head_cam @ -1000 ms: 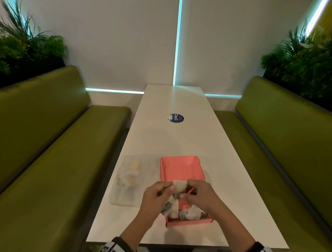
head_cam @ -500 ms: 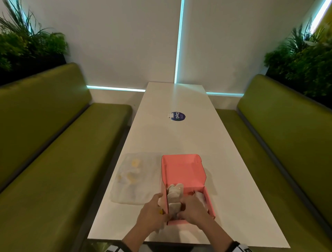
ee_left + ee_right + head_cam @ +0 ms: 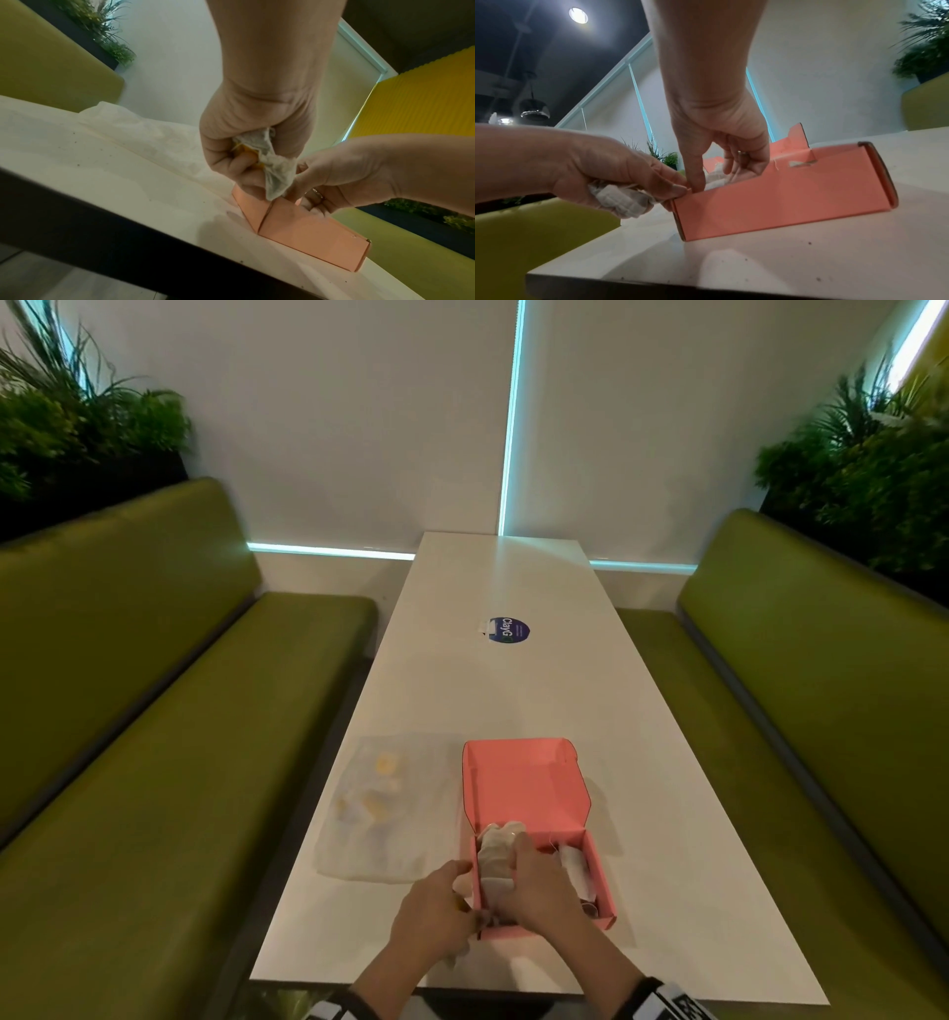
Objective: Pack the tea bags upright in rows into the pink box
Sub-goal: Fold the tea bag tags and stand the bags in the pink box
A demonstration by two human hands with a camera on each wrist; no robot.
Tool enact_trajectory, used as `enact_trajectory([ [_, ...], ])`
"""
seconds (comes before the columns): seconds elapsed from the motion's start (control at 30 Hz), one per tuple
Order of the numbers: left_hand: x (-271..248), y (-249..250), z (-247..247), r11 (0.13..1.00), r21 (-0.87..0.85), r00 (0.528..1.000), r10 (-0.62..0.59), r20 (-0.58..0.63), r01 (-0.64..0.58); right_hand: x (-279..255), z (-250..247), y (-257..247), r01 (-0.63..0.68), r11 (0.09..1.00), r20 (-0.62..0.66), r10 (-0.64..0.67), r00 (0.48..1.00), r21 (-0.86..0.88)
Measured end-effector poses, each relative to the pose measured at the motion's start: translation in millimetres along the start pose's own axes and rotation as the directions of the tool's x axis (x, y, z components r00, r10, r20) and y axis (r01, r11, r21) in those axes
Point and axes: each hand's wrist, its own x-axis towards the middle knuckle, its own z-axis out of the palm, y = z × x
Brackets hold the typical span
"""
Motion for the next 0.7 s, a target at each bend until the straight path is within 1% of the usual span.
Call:
enact_trajectory([
  [0.1, 3, -1, 1, 0.999, 0.036, 1.0, -0.003, 0.001, 0.003, 6, 10, -5, -0.063, 0.998, 0.004, 0.063, 0.998, 0.011],
  [0.17, 4, -2, 2, 0.999, 0.053, 1.0, -0.011, -0.001, 0.011, 7, 14, -6, -0.098, 0.995, -0.017, 0.098, 0.995, -0.005],
  [0.23, 5, -1, 2, 0.999, 0.046, 1.0, -0.015, -0.004, 0.015, 5, 14, -4, -0.062, 0.998, -0.034, 0.063, 0.997, 0.031],
  [0.3, 5, -1, 2, 0.998, 0.056, 1.0, -0.018, -0.001, 0.018, 1, 10, 0, 0.007, 0.998, -0.034, -0.005, 0.999, 0.061],
  [0.4, 5, -1, 2, 0.998, 0.064, 1.0, -0.026, 0.004, 0.026, 3, 3, 4, 0.057, 0.998, -0.061, -0.056, 0.997, 0.013],
  [0.47, 5, -2, 1, 0.997, 0.072, 1.0, -0.018, 0.001, 0.018, 4, 0, 5, 0.059, 0.998, -0.045, -0.06, 0.997, -0.014],
  [0.57, 5, -1, 1, 0.996, 0.085, 1.0, -0.005, -0.001, 0.005, -1, -1, 6, 0.106, 0.978, 0.039, -0.101, 0.994, -0.178],
  [0.63, 4, -1, 1, 0.995, 0.098, 1.0, 0.005, 0.005, -0.005, -3, 3, 6, 0.117, 0.973, 0.109, -0.097, 0.989, -0.197],
  [0.7, 4, 0, 0, 0.993, 0.114, 1.0, 0.004, 0.005, -0.004, -4, 7, 6, 0.148, 0.972, 0.139, -0.123, 0.983, -0.184],
])
